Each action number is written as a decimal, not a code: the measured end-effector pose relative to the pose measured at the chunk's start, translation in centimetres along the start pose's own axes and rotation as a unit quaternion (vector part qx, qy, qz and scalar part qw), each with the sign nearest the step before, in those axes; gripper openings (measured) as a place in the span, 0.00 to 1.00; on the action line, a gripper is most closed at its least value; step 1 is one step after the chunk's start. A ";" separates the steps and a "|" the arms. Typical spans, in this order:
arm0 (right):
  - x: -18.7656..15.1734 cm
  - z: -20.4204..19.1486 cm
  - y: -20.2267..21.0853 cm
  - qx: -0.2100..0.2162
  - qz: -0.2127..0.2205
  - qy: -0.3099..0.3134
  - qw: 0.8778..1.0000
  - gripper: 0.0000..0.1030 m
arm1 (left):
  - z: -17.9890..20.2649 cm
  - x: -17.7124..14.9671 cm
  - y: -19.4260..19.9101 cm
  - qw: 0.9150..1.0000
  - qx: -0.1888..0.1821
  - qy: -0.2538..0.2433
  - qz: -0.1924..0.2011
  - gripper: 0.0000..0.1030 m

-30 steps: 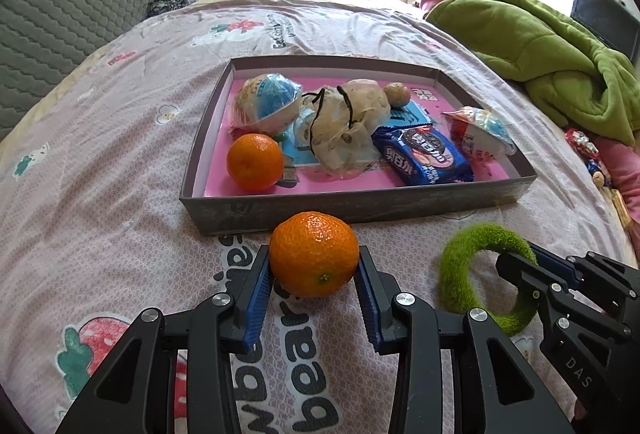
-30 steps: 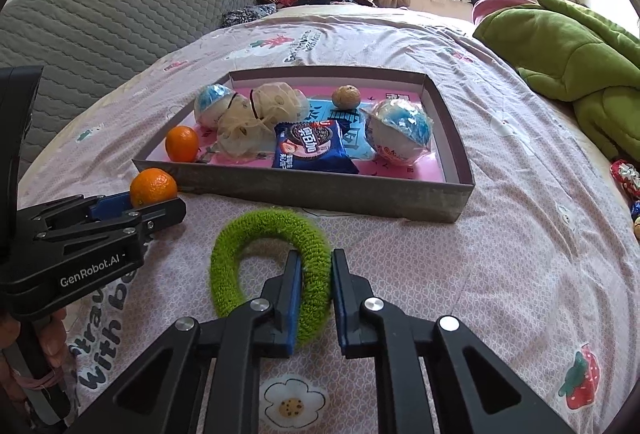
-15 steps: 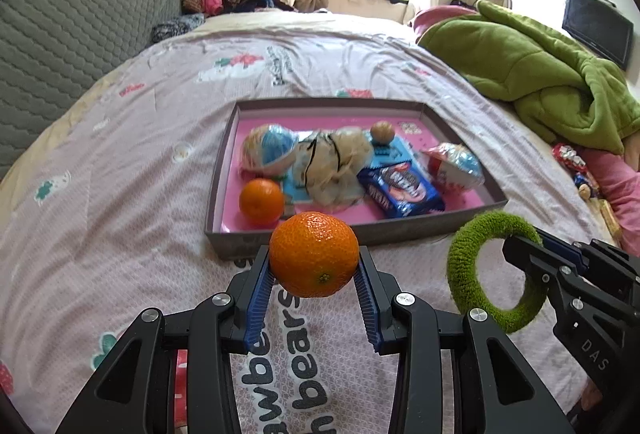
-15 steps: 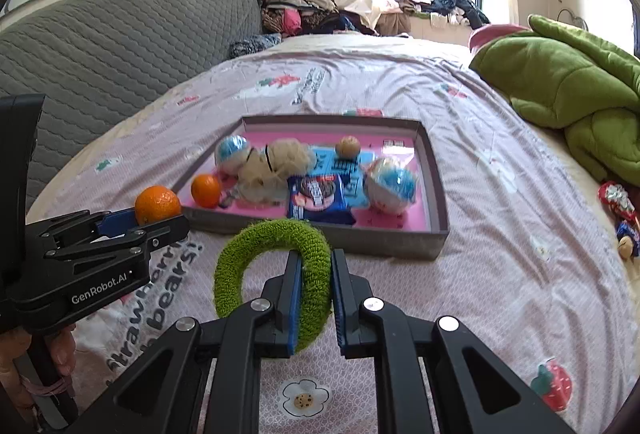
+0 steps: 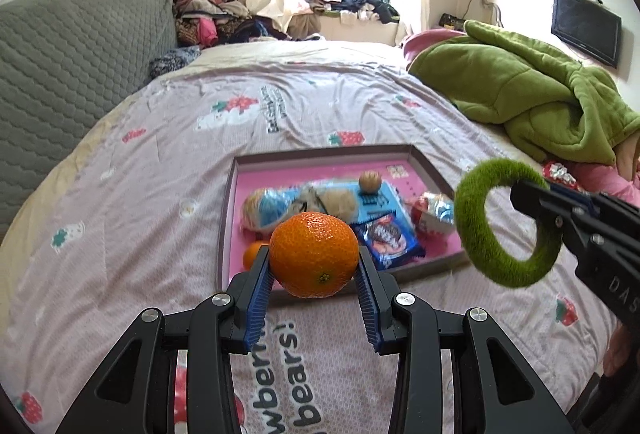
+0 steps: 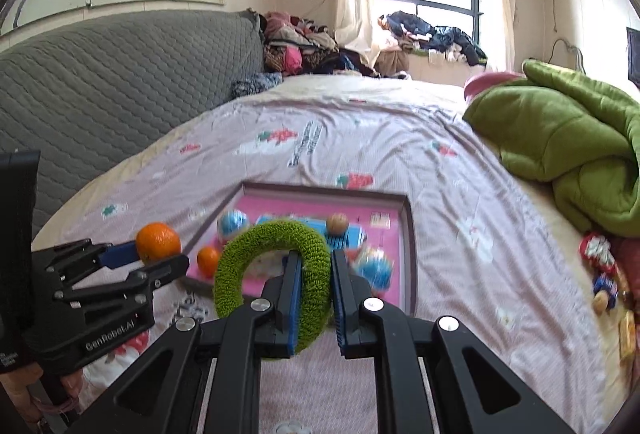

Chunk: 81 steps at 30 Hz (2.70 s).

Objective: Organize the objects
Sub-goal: 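Carry the orange with left tool while right tool carries the ring over the tray, then lower the orange into the tray with left tool while right tool lowers the ring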

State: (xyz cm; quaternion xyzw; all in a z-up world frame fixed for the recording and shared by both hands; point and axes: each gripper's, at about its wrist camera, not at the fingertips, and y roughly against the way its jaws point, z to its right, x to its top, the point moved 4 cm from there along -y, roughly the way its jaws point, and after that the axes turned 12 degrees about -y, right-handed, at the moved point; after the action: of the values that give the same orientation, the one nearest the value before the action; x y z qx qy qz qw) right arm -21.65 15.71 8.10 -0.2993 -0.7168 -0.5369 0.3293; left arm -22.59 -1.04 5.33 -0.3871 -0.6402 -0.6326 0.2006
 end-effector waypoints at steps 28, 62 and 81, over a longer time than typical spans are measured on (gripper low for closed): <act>2.6 0.0 -7.6 0.004 -0.018 -0.009 1.000 0.14 | -1.6 2.9 -7.0 1.000 -0.013 -0.002 -0.010 0.40; -1.6 0.8 -17.2 -0.019 -0.086 0.002 0.996 0.14 | 0.1 -1.5 -14.8 0.997 -0.034 -0.008 -0.065 0.40; -2.4 1.5 -17.6 -0.031 -0.103 -0.001 0.994 0.25 | 0.7 -2.3 -15.1 0.997 -0.036 -0.009 -0.073 0.40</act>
State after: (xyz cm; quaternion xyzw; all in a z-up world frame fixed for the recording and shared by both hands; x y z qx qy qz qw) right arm -34.21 12.65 -4.15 -0.2346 -0.7275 -0.5892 0.2619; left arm -32.33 0.58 -6.34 -0.3518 -0.6452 -0.6649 0.1339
